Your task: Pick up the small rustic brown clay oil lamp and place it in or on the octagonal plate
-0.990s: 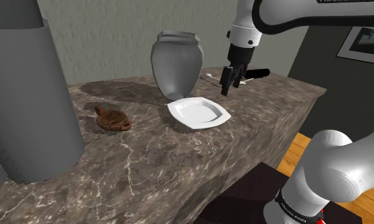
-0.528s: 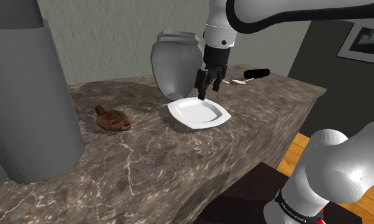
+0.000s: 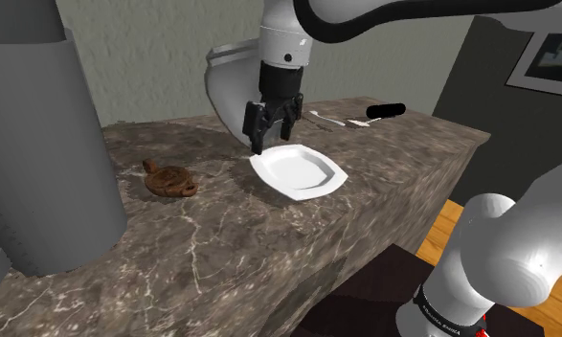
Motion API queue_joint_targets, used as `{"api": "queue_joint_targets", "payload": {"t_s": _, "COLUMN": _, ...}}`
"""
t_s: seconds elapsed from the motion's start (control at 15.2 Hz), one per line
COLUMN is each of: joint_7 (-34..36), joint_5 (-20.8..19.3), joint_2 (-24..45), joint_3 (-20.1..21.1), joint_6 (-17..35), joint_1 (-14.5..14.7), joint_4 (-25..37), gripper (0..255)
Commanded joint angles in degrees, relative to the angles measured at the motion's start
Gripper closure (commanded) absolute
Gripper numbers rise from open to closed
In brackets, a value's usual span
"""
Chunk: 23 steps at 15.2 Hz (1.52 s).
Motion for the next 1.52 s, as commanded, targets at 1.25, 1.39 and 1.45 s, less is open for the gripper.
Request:
{"api": "queue_joint_targets", "payload": {"t_s": 1.25, "joint_7": 16.8, "joint_5": -5.5, "joint_2": 28.8, "joint_3": 11.4, "joint_6": 0.8, "joint_1": 5.9, "joint_4": 23.4, "gripper": 0}}
{"api": "queue_joint_targets", "payload": {"t_s": 1.39, "joint_7": 16.8, "joint_5": -5.5, "joint_2": 28.8, "joint_3": 11.4, "joint_6": 2.0, "joint_1": 5.9, "joint_4": 22.2, "gripper": 0}}
{"api": "queue_joint_targets", "payload": {"t_s": 1.45, "joint_7": 16.8, "joint_5": -5.5, "joint_2": 28.8, "joint_3": 11.4, "joint_6": 2.0, "joint_1": 5.9, "joint_4": 22.2, "gripper": 0}}
